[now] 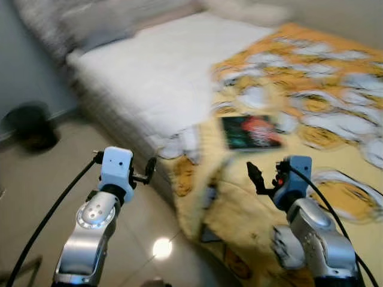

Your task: Clean up the room

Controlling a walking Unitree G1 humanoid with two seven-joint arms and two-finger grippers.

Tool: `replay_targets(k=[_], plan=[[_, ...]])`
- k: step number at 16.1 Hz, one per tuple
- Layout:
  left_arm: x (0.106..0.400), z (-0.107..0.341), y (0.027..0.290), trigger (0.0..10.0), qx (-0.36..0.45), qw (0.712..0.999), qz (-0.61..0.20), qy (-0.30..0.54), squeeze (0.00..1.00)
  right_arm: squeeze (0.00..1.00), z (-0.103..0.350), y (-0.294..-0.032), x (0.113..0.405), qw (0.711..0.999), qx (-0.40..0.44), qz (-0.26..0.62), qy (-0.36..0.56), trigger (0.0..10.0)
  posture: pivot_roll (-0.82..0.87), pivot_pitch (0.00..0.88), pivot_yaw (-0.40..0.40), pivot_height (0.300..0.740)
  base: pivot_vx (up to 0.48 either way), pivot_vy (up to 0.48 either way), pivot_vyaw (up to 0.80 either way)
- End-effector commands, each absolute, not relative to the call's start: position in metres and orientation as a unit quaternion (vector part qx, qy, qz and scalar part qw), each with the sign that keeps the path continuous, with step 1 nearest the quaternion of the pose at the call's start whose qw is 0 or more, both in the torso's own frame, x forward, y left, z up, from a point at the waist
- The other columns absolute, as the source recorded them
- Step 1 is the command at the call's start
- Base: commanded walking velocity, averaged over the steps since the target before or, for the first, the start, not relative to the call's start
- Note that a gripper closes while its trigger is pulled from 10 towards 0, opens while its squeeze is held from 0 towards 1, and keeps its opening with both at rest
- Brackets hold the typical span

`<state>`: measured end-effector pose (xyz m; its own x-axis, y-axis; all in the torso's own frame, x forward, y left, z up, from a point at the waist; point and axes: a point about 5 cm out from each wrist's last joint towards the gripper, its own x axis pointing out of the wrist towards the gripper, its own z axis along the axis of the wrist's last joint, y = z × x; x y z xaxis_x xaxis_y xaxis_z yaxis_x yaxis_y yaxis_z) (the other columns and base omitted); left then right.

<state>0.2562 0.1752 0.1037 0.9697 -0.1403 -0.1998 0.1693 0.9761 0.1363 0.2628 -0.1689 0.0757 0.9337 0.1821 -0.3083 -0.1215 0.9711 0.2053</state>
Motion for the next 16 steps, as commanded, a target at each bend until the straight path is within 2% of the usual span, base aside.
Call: replay_targets(k=[1,8,11,12,13,16], plan=[[0.257,0.106,0.176,10.0,0.077,0.990,-0.079,0.093,0.60,0.00,0.081,-0.162,0.264,0.979,0.092,0.097,0.157,10.0,-0.01,0.000,0.031,0.740,0.337,0.000,0.00],[0.256,0.107,0.168,10.0,0.088,0.987,-0.099,0.096,0.58,0.00,0.079,-0.159,0.266,0.975,0.094,0.114,0.167,10.0,0.00,0.000,0.020,0.740,0.325,0.000,0.00],[0.253,0.110,0.165,10.0,0.106,0.983,-0.118,0.094,0.56,0.00,0.077,-0.164,0.265,0.972,0.110,0.103,0.182,10.0,0.01,0.000,0.021,0.740,0.000,0.000,0.00],[0.252,0.110,0.164,10.0,0.108,0.981,-0.132,0.094,0.57,0.13,0.077,-0.166,0.263,0.970,0.129,0.100,0.180,10.0,0.01,0.000,0.024,0.740,0.000,0.000,0.00],[0.251,0.110,0.164,10.0,0.115,0.977,-0.153,0.095,0.57,1.00,0.073,-0.171,0.262,0.969,0.140,0.083,0.185,10.0,0.01,0.000,0.027,0.740,0.000,0.000,0.00],[0.252,0.108,0.163,10.0,0.135,0.957,-0.228,0.114,0.57,1.00,0.068,-0.176,0.265,0.964,0.174,0.080,0.182,10.0,0.00,0.000,0.032,0.740,0.000,0.000,0.00]])
